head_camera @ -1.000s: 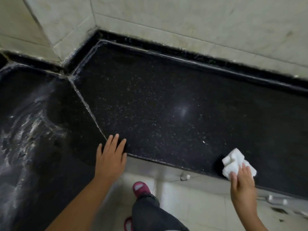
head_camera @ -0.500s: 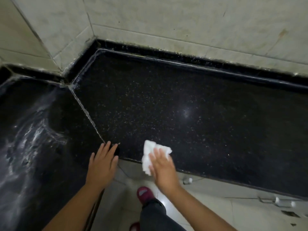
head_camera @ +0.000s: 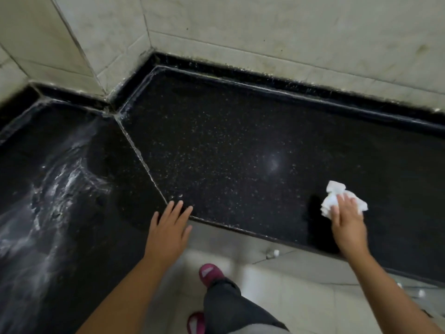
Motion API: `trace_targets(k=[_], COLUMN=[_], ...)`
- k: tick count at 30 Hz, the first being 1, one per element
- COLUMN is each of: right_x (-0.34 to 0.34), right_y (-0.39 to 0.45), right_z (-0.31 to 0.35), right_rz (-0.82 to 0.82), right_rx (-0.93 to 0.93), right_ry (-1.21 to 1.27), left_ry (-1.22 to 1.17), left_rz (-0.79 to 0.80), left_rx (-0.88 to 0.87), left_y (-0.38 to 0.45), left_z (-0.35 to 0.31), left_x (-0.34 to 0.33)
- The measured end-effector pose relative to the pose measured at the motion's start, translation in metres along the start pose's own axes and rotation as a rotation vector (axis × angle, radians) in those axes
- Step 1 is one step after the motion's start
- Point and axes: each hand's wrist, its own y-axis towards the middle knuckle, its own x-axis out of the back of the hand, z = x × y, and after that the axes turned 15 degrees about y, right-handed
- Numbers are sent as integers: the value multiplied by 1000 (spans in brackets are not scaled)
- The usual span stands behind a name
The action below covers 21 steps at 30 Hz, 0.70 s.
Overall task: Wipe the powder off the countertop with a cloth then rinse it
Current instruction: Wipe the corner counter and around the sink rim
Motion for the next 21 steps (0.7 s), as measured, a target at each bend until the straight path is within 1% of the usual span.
trace_targets(k=[2,4,7,8,11,13,15,17,19,21], right_x=[11,10,-3,-10,-46,-74,-102,-131,-153,-174], right_y=[7,8,7,7,-2,-17,-32,-45,-49,-42], right_z=[-25,-40,-30,-20,13,41,76,106,137,156], right_rz=[5,34,80,103,207,272,351,524,523,576], right_rx=[-126,-196,-247,-225,-79,101,285,384,496,474], right_ry=[-99,-176,-236,-246,-267,-208,-193,-198,-180,-196], left_ry=[28,48,6,-22,-56,-134,-209,-254,-272,-266], left_rz=[-17,-1,-10,-13,-14,-59,-87,-67,-63,-44], left_rx=[-59,-83,-64,-38,44,100,202,312,385,437], left_y=[11,16,18,17,10,3,-5,-17,-33,-51], left_z=[-16,-26,-31,-32,-25,-16,-6,7,21,36], left_x=[5,6,-1,-1,-8,-11,-11,-11,-11,-13])
